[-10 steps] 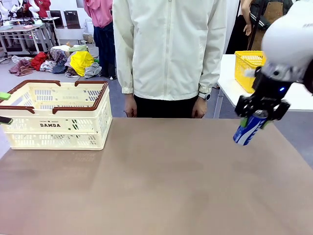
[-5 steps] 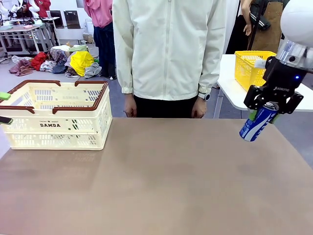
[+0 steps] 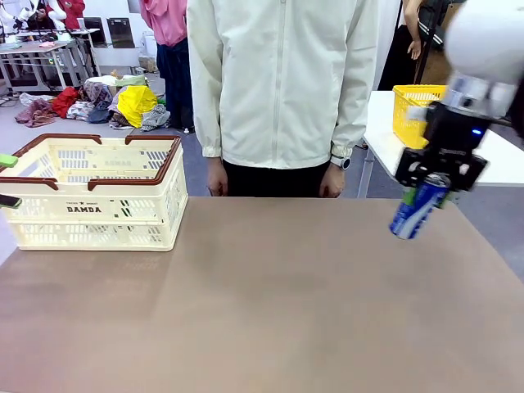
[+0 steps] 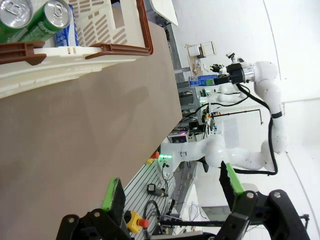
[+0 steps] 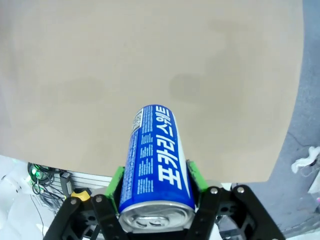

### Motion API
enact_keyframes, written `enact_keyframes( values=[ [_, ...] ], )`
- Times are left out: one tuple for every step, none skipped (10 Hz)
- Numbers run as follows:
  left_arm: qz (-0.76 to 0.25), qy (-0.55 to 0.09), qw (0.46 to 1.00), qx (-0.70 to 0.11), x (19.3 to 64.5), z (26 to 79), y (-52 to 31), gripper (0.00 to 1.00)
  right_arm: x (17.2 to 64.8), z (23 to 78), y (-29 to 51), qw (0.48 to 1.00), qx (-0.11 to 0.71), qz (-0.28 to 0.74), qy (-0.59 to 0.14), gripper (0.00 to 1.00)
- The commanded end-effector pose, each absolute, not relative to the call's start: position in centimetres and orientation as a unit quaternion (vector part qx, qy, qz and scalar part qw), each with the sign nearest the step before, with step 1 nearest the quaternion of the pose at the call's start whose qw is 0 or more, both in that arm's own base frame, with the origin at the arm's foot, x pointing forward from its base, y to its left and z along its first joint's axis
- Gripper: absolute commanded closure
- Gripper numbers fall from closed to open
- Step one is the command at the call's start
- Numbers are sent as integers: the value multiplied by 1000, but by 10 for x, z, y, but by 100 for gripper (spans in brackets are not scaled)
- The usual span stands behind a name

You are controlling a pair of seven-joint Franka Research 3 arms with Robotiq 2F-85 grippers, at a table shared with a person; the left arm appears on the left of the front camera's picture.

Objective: Place the drinks into the Shopping basket.
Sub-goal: Pick up one drink and place it into the Shopping basket.

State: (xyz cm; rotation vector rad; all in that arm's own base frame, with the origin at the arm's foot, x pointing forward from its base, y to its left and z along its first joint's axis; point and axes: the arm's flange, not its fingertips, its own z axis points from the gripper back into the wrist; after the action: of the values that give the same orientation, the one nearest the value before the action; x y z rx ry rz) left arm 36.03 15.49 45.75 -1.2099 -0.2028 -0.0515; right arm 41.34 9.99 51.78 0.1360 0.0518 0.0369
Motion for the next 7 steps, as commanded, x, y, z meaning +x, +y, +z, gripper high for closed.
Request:
enact_keyframes(
  values=[
    [-26,-94,818,-567,358,460,156,0,472,559,190,993,23,107,39,100],
    [-26,-94,818,-567,358,460,156,0,492,565,247,989,6,142,40,100],
    [-26,-94,818,-567,358,460,156,0,499,566,306,985,-10,170,43,100],
    [-26,-94,818,-567,358,460,156,0,494,560,370,978,-11,206,26,100],
    [-26,-94,818,-567,358,460,156,0,479,549,419,970,-5,243,15,100],
    [-26,-94,818,-567,358,460,156,0,458,534,460,955,10,296,19,100],
    [-26,-94,818,-567,358,460,156,0,438,519,489,948,12,316,26,100]
  ],
)
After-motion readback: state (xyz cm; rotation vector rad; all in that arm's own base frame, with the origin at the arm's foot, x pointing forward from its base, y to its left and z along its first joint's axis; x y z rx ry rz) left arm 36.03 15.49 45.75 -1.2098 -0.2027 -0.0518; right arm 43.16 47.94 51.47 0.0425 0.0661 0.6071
